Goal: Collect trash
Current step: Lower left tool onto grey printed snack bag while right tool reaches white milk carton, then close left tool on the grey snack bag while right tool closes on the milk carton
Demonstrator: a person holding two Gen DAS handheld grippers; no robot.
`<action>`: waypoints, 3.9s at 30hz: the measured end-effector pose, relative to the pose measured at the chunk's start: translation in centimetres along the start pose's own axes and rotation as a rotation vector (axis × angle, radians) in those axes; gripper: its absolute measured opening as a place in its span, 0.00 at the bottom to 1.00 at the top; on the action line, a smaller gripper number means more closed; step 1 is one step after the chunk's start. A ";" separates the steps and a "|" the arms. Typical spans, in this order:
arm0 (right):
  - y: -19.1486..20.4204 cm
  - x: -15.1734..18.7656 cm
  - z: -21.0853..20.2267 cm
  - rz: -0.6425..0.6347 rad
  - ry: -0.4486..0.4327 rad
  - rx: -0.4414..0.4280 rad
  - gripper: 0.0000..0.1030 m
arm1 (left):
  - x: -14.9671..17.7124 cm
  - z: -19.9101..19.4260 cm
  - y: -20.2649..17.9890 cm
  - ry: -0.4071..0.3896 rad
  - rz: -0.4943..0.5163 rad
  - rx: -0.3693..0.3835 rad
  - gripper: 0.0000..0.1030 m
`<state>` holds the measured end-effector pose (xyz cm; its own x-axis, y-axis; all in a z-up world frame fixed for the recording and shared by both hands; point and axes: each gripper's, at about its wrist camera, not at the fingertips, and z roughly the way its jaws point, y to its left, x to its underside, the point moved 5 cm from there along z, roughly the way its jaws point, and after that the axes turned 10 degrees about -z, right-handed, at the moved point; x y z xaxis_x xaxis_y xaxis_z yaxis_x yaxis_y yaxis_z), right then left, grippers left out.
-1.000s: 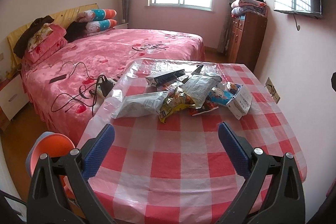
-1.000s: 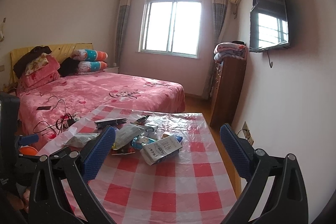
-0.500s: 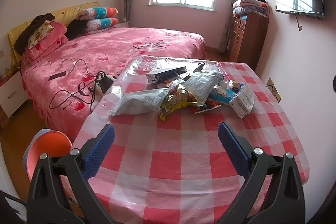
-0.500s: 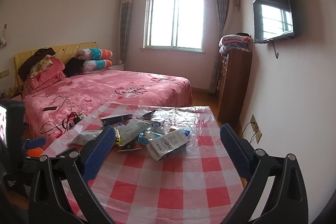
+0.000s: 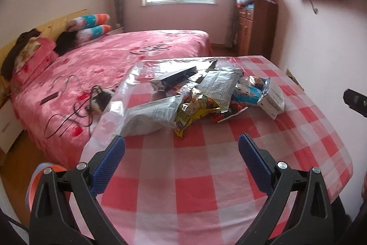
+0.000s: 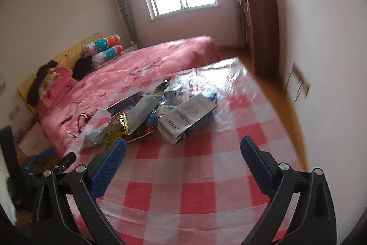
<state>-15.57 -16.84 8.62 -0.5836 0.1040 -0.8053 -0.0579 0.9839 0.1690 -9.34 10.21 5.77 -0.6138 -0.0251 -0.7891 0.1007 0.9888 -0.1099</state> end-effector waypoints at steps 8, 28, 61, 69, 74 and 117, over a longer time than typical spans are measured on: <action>-2.1 -0.9 4.7 0.159 0.083 -0.152 0.83 | -1.6 4.3 0.2 0.001 0.141 0.031 0.96; -3.5 -3.1 14.1 0.237 0.204 -0.178 0.82 | -3.0 13.1 9.2 0.343 -0.724 0.095 0.96; -3.5 -3.2 19.5 0.149 0.262 -0.076 0.69 | -5.2 19.6 9.5 0.388 -0.596 -0.208 0.54; -1.3 -2.6 17.7 -0.015 0.232 -0.079 0.61 | -3.2 17.2 7.9 0.409 -0.480 -0.111 0.53; 0.6 -1.1 15.9 -0.110 0.243 -0.100 0.61 | -1.7 15.1 6.8 0.422 -0.389 -0.052 0.56; 4.3 3.4 13.3 -0.239 0.258 0.023 0.65 | 0.7 9.9 8.6 0.292 -0.427 -0.025 0.37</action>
<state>-7.01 -10.31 -0.98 -0.7414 -0.1665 -0.6501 -0.2007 0.9794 -0.0219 -1.16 17.20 -1.74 -0.7893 -0.3891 -0.4750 -0.2236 0.9026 -0.3678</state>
